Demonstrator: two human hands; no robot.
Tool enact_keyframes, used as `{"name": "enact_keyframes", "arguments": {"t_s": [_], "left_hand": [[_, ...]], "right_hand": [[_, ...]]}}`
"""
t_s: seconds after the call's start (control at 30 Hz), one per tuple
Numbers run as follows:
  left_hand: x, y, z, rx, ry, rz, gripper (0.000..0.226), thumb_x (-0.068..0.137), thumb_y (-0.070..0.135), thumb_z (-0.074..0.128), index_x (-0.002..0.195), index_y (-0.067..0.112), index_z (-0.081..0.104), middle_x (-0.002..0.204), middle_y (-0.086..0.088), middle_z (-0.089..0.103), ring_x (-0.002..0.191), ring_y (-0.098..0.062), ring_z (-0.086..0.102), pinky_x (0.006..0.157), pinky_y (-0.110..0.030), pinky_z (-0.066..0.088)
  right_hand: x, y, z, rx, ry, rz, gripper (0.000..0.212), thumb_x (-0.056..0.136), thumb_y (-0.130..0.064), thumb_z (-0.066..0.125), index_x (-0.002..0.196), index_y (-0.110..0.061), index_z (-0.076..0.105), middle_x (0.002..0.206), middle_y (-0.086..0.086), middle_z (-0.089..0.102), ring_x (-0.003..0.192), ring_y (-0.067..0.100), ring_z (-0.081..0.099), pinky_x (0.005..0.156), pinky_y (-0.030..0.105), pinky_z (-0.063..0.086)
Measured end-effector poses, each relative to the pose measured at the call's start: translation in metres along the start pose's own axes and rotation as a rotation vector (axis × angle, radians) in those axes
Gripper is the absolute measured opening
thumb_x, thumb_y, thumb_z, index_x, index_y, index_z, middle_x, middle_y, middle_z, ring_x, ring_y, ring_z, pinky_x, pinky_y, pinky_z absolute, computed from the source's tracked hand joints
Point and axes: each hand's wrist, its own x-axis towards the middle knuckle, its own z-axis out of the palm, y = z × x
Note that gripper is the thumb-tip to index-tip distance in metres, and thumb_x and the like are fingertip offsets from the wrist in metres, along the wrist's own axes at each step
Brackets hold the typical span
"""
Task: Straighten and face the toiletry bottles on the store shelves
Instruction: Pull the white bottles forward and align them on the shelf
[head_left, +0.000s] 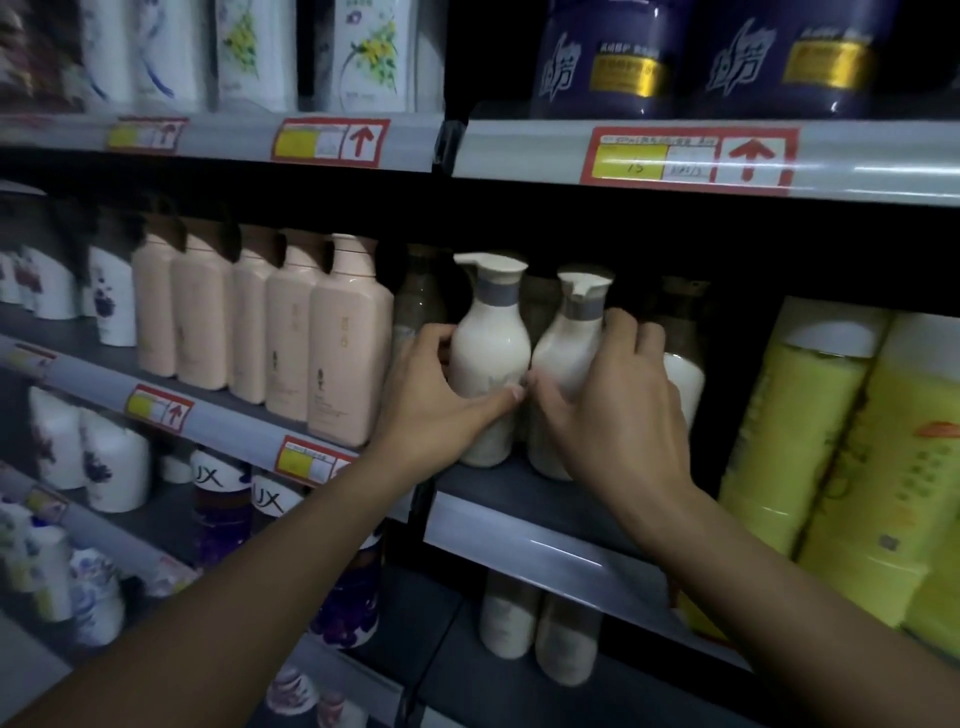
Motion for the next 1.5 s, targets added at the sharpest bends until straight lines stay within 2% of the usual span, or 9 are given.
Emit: {"name": "enact_keyframes", "arguments": {"t_s": [0.23, 0.4, 0.57, 0.7, 0.9, 1.0, 1.17, 1.33, 1.5], "left_hand": [[-0.046, 0.022, -0.015, -0.085, 0.068, 0.048, 0.079, 0.061, 0.026, 0.1, 0.123, 0.033, 0.052, 0.117, 0.02, 0.066, 0.106, 0.013, 0.062, 0.081, -0.007, 0.05], [-0.074, 0.039, -0.031, -0.112, 0.141, 0.104, 0.082, 0.058, 0.029, 0.101, 0.123, 0.039, 0.054, 0.124, 0.018, 0.066, 0.111, 0.006, 0.064, 0.084, -0.015, 0.056], [-0.09, 0.066, -0.048, -0.116, 0.205, 0.149, 0.081, 0.056, 0.041, 0.099, 0.123, 0.036, 0.055, 0.122, 0.019, 0.066, 0.11, -0.001, 0.067, 0.084, -0.023, 0.059], [-0.108, 0.086, -0.062, -0.036, 0.197, 0.176, 0.083, 0.051, 0.055, 0.094, 0.121, 0.039, 0.053, 0.114, 0.026, 0.064, 0.104, 0.014, 0.06, 0.077, -0.008, 0.051], [-0.144, 0.08, -0.067, 0.04, 0.153, 0.121, 0.082, 0.048, 0.057, 0.095, 0.117, 0.04, 0.054, 0.106, 0.024, 0.065, 0.096, 0.007, 0.062, 0.074, -0.018, 0.054], [-0.16, 0.064, -0.067, 0.025, 0.117, 0.067, 0.084, 0.05, 0.055, 0.096, 0.123, 0.037, 0.059, 0.106, 0.019, 0.068, 0.094, 0.002, 0.064, 0.076, -0.026, 0.057], [-0.191, 0.035, -0.064, 0.064, 0.079, -0.025, 0.073, 0.053, 0.052, 0.096, 0.117, 0.034, 0.066, 0.102, 0.014, 0.071, 0.09, 0.004, 0.065, 0.069, -0.013, 0.051], [-0.216, 0.002, -0.057, 0.115, 0.008, -0.169, 0.061, 0.058, 0.051, 0.095, 0.109, 0.036, 0.066, 0.1, 0.015, 0.071, 0.088, -0.002, 0.068, 0.072, -0.028, 0.056], [-0.229, -0.026, -0.044, 0.04, -0.11, -0.295, 0.07, 0.059, 0.03, 0.1, 0.119, 0.03, 0.063, 0.106, 0.015, 0.072, 0.092, 0.008, 0.067, 0.068, -0.011, 0.054]], "right_hand": [[-0.033, 0.008, -0.015, 0.203, -0.028, -0.04, 0.078, 0.089, -0.045, 0.075, 0.15, -0.028, 0.03, 0.139, 0.004, 0.053, 0.119, 0.029, 0.058, 0.081, 0.031, 0.042], [-0.057, 0.008, -0.038, 0.315, 0.047, -0.045, 0.089, 0.089, -0.049, 0.075, 0.159, -0.019, 0.03, 0.154, -0.001, 0.048, 0.139, 0.017, 0.047, 0.104, 0.026, 0.041], [-0.076, 0.001, -0.067, 0.331, 0.157, -0.137, 0.076, 0.086, -0.048, 0.073, 0.149, -0.016, 0.046, 0.13, -0.001, 0.054, 0.117, 0.012, 0.052, 0.087, 0.012, 0.035], [-0.087, 0.0, -0.089, 0.368, 0.164, -0.165, 0.07, 0.086, -0.046, 0.076, 0.146, -0.018, 0.052, 0.121, -0.005, 0.057, 0.103, -0.005, 0.049, 0.086, -0.001, 0.033], [-0.118, 0.011, -0.094, 0.415, 0.005, -0.148, 0.061, 0.086, -0.055, 0.074, 0.14, -0.034, 0.053, 0.111, -0.021, 0.056, 0.09, 0.002, 0.059, 0.077, 0.015, 0.041], [-0.135, 0.02, -0.089, 0.434, -0.053, -0.133, 0.057, 0.087, -0.058, 0.073, 0.137, -0.038, 0.054, 0.114, -0.023, 0.058, 0.098, -0.002, 0.059, 0.077, 0.015, 0.043], [-0.164, 0.042, -0.074, 0.455, -0.16, -0.112, 0.059, 0.087, -0.061, 0.07, 0.139, -0.039, 0.053, 0.122, -0.017, 0.061, 0.111, 0.0, 0.059, 0.088, 0.029, 0.051], [-0.192, 0.064, -0.053, 0.416, -0.222, -0.075, 0.056, 0.086, -0.064, 0.068, 0.134, -0.038, 0.054, 0.118, -0.017, 0.062, 0.105, 0.003, 0.059, 0.085, 0.03, 0.051], [-0.216, 0.087, -0.028, 0.451, -0.316, -0.063, 0.057, 0.088, -0.062, 0.069, 0.138, -0.037, 0.054, 0.12, -0.016, 0.062, 0.108, 0.005, 0.06, 0.088, 0.035, 0.053]]}}
